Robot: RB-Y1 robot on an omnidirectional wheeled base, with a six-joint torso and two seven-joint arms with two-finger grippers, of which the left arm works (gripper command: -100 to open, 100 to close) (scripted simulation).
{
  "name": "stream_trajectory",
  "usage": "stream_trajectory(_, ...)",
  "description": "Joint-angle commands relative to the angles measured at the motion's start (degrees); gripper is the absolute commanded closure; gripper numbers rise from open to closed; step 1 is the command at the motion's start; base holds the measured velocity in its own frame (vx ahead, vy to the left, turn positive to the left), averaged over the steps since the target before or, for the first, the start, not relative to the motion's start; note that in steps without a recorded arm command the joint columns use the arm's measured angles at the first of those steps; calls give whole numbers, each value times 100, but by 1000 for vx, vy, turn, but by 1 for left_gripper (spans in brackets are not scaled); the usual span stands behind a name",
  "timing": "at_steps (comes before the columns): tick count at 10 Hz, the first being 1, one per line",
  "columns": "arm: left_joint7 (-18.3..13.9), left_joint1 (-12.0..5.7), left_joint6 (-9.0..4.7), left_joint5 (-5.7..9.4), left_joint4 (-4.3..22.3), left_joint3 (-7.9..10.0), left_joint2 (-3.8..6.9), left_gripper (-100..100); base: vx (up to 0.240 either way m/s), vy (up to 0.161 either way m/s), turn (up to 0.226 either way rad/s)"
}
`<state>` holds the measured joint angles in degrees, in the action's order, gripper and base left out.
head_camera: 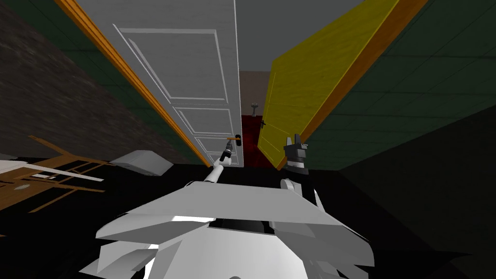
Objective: Push the door open
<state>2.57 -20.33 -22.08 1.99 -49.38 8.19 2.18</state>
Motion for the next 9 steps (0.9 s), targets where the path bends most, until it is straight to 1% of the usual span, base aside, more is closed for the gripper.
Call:
stream_trajectory(1, -4, 6, -16, 5, 9, 10, 37, -100, 182, 9, -16)
stream_trajectory(2, -5, 7, -28, 9, 19, 19, 45, -100, 203, -5, -22)
stream_trajectory(4, -7, 9, -53, 17, 39, 37, 25, -100, 185, 14, -21)
stream_trajectory(6, -10, 12, -76, 24, 58, 55, -44, -100, 166, 2, -24)
stream_trajectory(7, -8, 13, -67, 21, 47, 51, -26, -100, 78, 4, -1)
stream_trajectory(8, -8, 13, -67, 21, 47, 51, -26, 100, -12, -1, 2)
stream_trajectory(9, -8, 13, -67, 21, 47, 51, -26, 100, -25, -1, -6)
